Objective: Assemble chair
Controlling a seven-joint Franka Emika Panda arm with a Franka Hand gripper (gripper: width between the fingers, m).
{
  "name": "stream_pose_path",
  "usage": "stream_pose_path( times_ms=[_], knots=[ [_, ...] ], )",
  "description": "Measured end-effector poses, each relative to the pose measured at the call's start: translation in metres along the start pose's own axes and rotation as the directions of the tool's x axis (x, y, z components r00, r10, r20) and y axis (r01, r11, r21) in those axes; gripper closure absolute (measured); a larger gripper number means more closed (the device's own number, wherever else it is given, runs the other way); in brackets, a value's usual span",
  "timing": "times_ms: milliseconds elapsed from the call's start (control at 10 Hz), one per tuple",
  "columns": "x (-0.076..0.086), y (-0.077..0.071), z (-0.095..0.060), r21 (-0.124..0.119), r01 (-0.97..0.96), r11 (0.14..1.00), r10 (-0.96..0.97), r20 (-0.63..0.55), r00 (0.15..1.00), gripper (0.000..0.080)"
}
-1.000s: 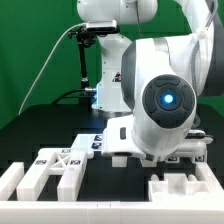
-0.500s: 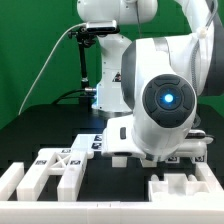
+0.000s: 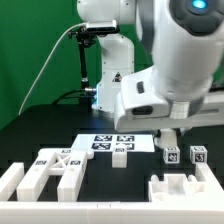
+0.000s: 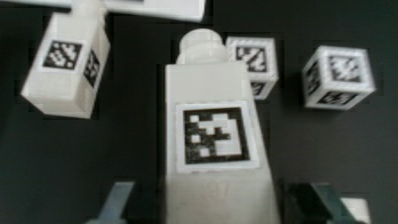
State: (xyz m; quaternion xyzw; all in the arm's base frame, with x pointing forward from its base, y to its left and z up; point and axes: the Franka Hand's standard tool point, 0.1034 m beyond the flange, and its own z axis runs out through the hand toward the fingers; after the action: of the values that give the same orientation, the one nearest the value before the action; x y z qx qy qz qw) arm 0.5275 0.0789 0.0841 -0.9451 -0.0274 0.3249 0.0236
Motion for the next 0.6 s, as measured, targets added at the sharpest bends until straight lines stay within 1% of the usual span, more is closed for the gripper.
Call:
stream_pose_path(
  times_ms=[100,200,300,400,500,600],
  knots=[
    [-0.007,0.001,0.001,-0.002,-0.001,1.000,0.001,-0.086,0.996,0.0515],
    [-0.006,0.000,-0.003,-0.002,0.000,1.000,0.000,-0.136,0.991,0.0515],
    [0.002,-0.002,-0.011,-0.003,0.003,1.000,-0.004,-0.226,0.974,0.0515],
    [0.000,-0.011,-0.036,-0.010,0.028,1.000,-0.030,-0.270,0.962,0.0515],
    [0.008,-0.021,-0.070,-0.020,0.061,0.998,-0.064,-0.332,0.941,0.0515],
    [0.013,-0.025,-0.085,-0.022,0.060,0.998,-0.064,-0.396,0.916,0.0515]
  ],
)
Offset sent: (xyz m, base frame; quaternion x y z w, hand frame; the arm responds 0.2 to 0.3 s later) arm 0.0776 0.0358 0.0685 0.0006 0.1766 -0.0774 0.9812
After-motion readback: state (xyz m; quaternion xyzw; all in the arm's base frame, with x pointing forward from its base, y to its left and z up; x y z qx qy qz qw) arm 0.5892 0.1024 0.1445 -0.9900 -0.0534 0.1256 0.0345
